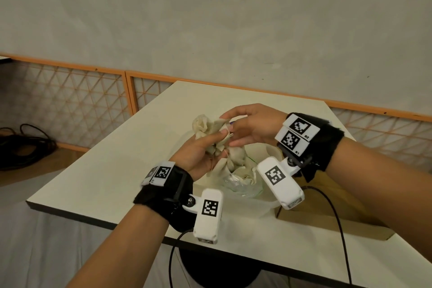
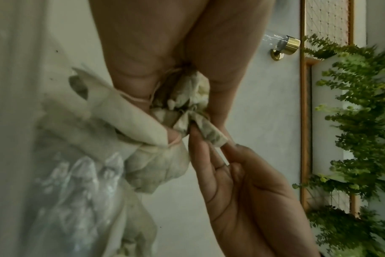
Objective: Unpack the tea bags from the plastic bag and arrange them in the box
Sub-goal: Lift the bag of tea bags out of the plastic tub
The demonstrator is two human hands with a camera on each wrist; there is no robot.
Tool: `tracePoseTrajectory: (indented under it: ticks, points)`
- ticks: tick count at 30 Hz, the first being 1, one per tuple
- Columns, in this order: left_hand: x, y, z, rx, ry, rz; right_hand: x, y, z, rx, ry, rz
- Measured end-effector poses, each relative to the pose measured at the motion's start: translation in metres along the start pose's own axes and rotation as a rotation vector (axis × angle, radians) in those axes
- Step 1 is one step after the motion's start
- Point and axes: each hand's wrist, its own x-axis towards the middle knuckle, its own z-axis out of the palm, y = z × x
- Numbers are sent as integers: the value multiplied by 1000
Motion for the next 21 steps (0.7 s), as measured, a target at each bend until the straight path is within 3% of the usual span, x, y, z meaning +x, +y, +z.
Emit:
tracePoseTrajectory:
  ticks: [4,8,11,16,21]
  points:
    - [0,3,-2,-116,77,-22,2,7,-10,-240,145,-63]
    - [-3,7,4,-254,24,2,3,24,-5,-488,-64,-18]
    - [-4,10,3,-365,17,28,6,27,-7,-645,51,-69]
    - [-3,13,-11,-617,22,126,7,34,-24,-812,116,46]
    - [-2,14,-18,-709,-24,201,10,37,-27,-1018,217,41]
